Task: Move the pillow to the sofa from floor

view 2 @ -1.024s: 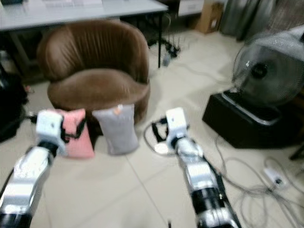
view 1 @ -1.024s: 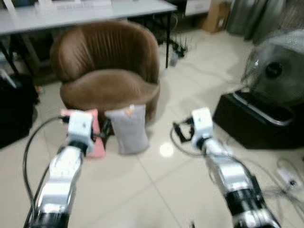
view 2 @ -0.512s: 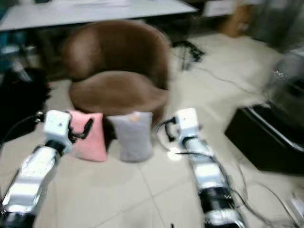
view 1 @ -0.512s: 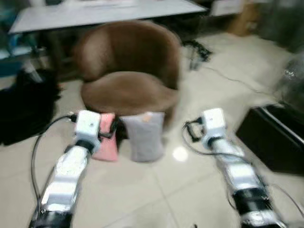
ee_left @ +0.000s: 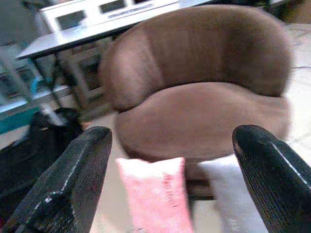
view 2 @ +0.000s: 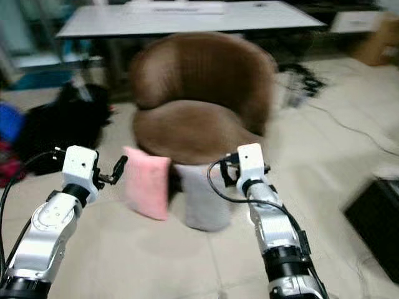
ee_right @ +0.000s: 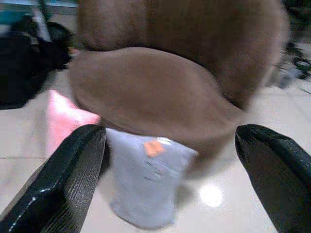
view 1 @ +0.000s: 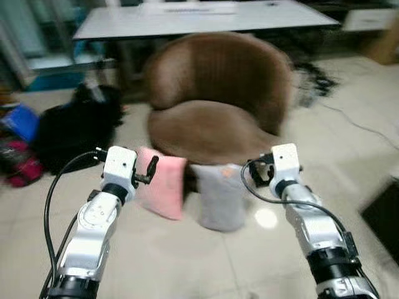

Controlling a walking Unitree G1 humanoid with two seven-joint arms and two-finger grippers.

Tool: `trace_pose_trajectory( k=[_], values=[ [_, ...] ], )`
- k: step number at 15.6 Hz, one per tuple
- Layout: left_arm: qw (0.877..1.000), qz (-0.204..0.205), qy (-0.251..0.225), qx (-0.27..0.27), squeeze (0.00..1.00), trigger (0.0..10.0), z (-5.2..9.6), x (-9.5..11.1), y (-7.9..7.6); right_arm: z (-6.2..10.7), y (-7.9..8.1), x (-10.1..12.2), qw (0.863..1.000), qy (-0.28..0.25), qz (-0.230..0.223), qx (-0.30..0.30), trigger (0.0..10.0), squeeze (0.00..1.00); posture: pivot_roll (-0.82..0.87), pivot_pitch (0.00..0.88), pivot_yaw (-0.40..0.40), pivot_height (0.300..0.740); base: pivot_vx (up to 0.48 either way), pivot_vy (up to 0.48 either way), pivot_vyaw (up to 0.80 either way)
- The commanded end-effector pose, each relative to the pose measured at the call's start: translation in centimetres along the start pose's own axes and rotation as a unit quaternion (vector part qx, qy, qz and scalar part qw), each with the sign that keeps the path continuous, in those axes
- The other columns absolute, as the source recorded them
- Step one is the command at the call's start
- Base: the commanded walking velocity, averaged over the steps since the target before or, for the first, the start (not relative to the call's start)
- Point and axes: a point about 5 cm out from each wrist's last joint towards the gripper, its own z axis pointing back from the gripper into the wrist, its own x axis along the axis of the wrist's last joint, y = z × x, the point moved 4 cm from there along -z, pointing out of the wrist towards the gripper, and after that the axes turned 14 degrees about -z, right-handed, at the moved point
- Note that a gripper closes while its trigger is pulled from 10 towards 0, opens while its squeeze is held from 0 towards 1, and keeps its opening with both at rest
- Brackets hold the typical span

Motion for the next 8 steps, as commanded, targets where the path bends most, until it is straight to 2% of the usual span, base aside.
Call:
trace_pose_trajectory(
  k=[1, 3, 4, 5, 8],
  values=[
    [1.0, -0.005, 0.003, 0.004, 0.0, 10.0, 0.09, -0.13, 0.5, -0.11, 0.82, 0.18, 1.0, 0.0, -0.002, 0.011, 10.0, 0.0, 0.04, 0.0, 0.042, 0.74, 0.442, 0.0, 0.0],
    [1.0, -0.004, 0.004, 0.004, 0.0, 10.0, 0.14, -0.22, 0.41, -0.08, 0.9, 0.07, 1.0, 0.003, -0.006, 0.016, 10.0, 0.0, 0.04, 0.0, 0.039, 0.74, 0.446, 0.0, 0.0],
    [1.0, -0.004, 0.004, 0.003, 0.0, 10.0, 0.15, -0.23, 0.39, -0.08, 0.91, 0.03, 1.0, 0.005, -0.008, 0.016, 10.0, 0.0, 0.04, 0.0, 0.039, 0.74, 0.446, 0.0, -0.43],
    [1.0, -0.005, 0.003, 0.001, 0.0, 10.0, 0.18, -0.25, 0.31, -0.07, 0.84, -0.12, 1.0, 0.01, -0.019, 0.014, 10.0, 0.0, 0.04, 0.0, 0.041, 0.74, 0.446, 0.0, -0.79],
    [1.0, -0.007, 0.004, 0.0, 0.0, 10.0, 0.17, -0.24, 0.24, -0.02, 0.46, -0.2, 1.0, 0.011, -0.007, 0.005, 10.0, 0.0, 0.04, 0.0, 0.041, 0.74, 0.444, 0.0, -0.79]
  ],
)
